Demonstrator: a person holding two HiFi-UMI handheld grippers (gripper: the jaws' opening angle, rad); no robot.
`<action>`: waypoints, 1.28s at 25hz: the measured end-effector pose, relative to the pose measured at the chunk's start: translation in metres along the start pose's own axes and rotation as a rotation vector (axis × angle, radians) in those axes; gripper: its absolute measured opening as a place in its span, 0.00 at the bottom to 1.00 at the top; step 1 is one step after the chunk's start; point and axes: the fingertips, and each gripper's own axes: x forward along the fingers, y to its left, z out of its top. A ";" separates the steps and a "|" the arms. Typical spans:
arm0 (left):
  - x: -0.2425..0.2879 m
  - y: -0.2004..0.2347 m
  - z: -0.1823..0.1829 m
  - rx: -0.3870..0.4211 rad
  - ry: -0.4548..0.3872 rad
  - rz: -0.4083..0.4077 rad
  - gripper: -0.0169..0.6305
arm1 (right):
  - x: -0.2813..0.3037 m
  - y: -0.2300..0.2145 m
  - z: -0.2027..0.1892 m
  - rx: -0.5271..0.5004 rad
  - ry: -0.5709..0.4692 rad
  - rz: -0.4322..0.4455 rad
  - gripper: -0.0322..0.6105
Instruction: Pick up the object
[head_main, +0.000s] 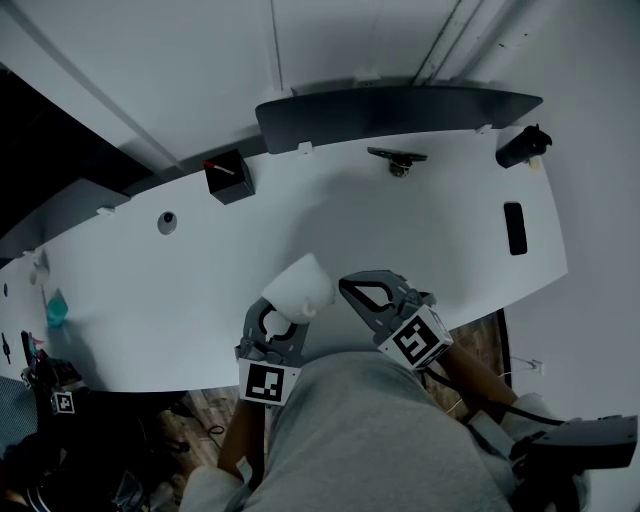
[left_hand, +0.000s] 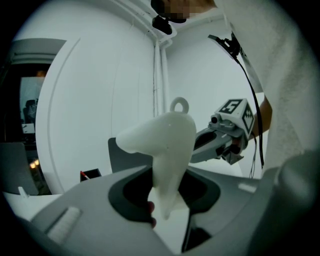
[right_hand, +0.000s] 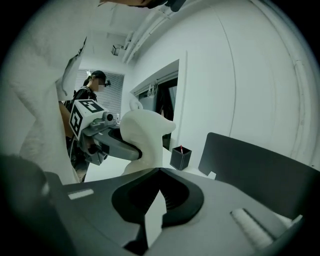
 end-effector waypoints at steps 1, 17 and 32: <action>-0.001 0.000 -0.001 -0.003 0.001 0.003 0.24 | 0.001 0.001 0.002 0.016 -0.010 -0.005 0.05; -0.022 0.000 -0.011 -0.033 -0.004 0.029 0.24 | 0.010 0.017 0.009 0.008 0.012 -0.039 0.05; -0.049 0.003 -0.025 -0.074 -0.003 0.039 0.24 | 0.030 0.037 0.006 0.075 0.122 -0.190 0.05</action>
